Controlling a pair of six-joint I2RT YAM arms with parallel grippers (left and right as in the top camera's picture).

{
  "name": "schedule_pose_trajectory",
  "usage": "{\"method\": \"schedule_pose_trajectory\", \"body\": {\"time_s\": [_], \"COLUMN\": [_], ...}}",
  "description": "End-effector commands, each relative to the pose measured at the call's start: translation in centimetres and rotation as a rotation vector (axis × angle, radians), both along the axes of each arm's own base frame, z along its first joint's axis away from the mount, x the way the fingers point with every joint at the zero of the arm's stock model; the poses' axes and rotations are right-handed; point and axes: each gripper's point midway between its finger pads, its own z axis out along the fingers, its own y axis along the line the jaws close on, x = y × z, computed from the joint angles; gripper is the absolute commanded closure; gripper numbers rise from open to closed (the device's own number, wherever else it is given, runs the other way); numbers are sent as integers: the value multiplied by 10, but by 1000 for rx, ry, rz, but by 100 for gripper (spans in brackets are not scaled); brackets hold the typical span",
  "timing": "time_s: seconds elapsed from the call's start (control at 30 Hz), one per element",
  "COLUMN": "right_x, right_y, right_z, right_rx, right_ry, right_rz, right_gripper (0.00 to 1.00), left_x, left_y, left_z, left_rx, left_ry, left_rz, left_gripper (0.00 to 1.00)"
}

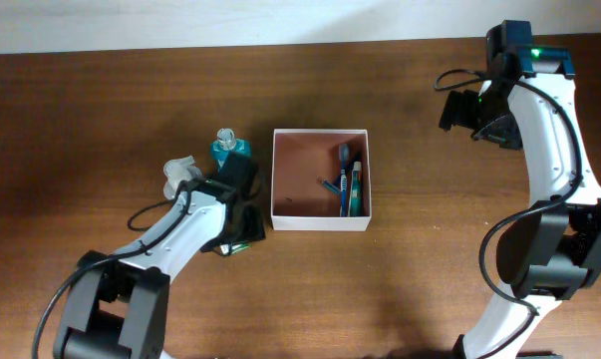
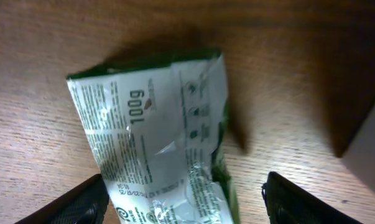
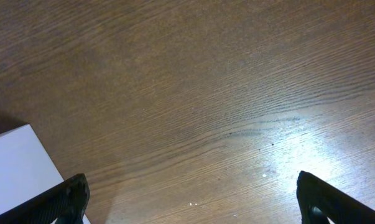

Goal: Pack container
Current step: 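Lower the left gripper and close it on the soap bar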

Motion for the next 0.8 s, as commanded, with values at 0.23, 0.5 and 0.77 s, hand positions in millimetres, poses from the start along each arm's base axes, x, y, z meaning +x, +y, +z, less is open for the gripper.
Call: {"method": "schedule_pose_trajectory", "body": {"time_s": [0.23, 0.5, 0.77], "right_x": [1, 1, 1], "right_y": [-2, -2, -2], "right_z": [9, 9, 9], "right_rx": [-14, -14, -14], "right_ry": [-24, -24, -24], "right_rz": [-3, -3, -3], "right_gripper": [2, 2, 2], "left_x": [1, 10, 11], "left_y": [1, 9, 10], "left_z": [-10, -9, -9], "left_rx": [4, 57, 61], "left_ry": [-19, -64, -69], "left_rz": [-13, -7, -6], "left_gripper": [25, 22, 20]}}
